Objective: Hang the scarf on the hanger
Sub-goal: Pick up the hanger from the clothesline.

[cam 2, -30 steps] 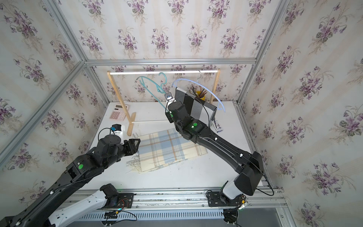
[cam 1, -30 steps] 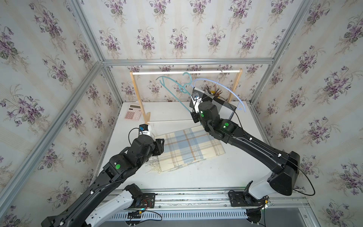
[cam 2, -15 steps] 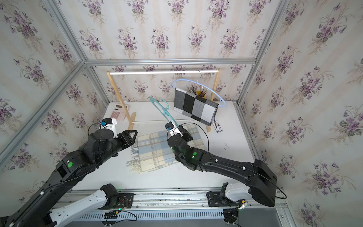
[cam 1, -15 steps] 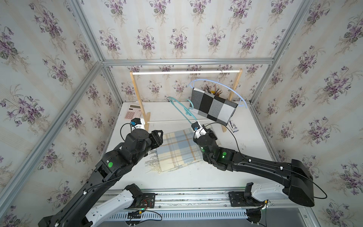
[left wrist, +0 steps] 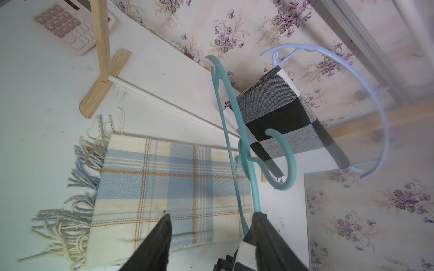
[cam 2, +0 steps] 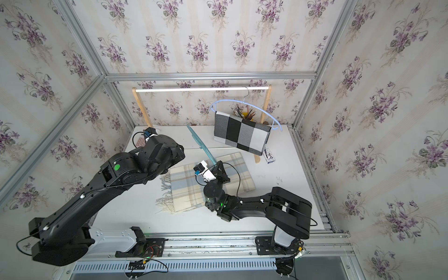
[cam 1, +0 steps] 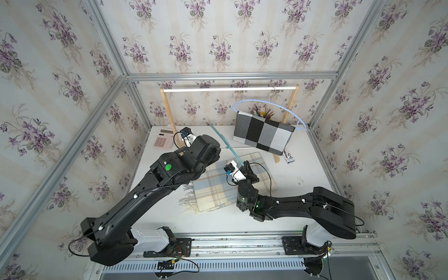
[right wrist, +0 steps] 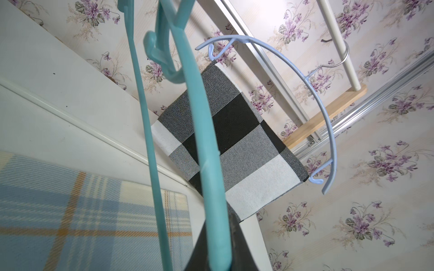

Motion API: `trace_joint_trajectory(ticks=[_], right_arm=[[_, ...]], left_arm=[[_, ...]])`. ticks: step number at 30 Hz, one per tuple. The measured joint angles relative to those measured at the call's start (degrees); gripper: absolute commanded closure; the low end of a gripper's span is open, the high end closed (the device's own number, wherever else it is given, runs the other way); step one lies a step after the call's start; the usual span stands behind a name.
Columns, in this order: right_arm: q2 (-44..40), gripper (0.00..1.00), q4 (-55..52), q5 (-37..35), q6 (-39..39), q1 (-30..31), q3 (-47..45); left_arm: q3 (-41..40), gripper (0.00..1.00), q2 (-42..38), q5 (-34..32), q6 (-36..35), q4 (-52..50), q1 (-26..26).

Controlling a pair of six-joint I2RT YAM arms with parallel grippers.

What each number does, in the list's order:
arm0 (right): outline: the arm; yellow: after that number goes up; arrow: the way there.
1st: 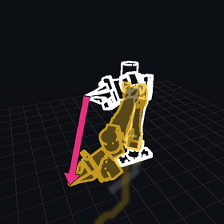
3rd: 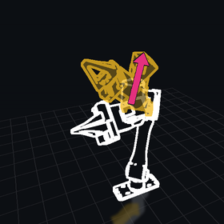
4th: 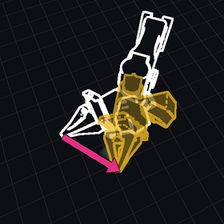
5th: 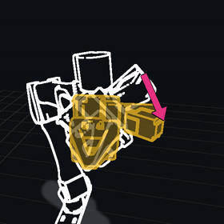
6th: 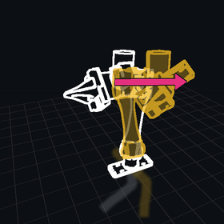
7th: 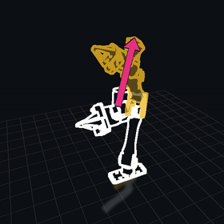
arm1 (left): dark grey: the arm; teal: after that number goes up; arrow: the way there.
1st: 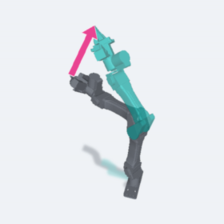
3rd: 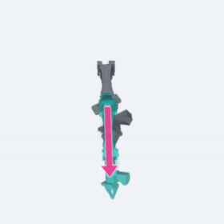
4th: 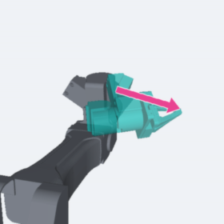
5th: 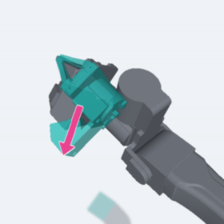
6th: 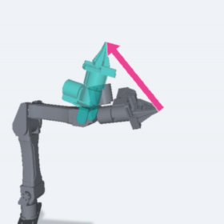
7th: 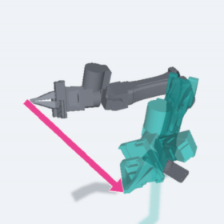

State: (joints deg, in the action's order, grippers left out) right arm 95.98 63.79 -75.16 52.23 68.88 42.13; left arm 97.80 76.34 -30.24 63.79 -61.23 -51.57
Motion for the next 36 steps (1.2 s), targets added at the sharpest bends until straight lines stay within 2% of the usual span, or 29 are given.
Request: trace_joint_trajectory(ticks=[6,10,12,19,21,27,34,36], right_arm=[[7.54,1.00,20.17,-1.16,17.77,0.46,0.96],[8.26,1.00,23.74,-1.27,21.11,0.61,1.46],[7.19,1.00,21.75,-0.98,19.37,0.70,1.46],[0.44,1.00,-2.64,2.58,0.17,0.42,3.91],[0.48,1.00,-6.78,2.95,-2.93,0.17,4.24],[1.25,1.00,-13.07,4.04,-7.19,0.17,4.98],[1.53,1.00,-15.17,4.11,-8.76,0.22,5.92],[1.57,1.00,-15.26,4.13,-8.90,0.22,6.03]], left_arm=[[9.53,0.43,8.17,-2.45,0.61,-4.90,-0.22],[11.91,0.43,12.13,-2.54,0.57,-6.38,-0.24],[12.33,0.44,13.64,-2.60,0.48,-6.60,-0.22],[13.84,0.44,16.48,-2.49,-1.97,-5.40,0.79],[15.21,0.50,17.51,-2.47,-2.56,-5.07,1.20],[18.80,0.59,20.81,-2.56,-3.34,-4.98,2.78],[18.73,0.60,22.69,-3.41,-2.97,-7.34,4.20],[17.94,0.64,22.71,-3.39,-2.56,-7.80,4.52]])
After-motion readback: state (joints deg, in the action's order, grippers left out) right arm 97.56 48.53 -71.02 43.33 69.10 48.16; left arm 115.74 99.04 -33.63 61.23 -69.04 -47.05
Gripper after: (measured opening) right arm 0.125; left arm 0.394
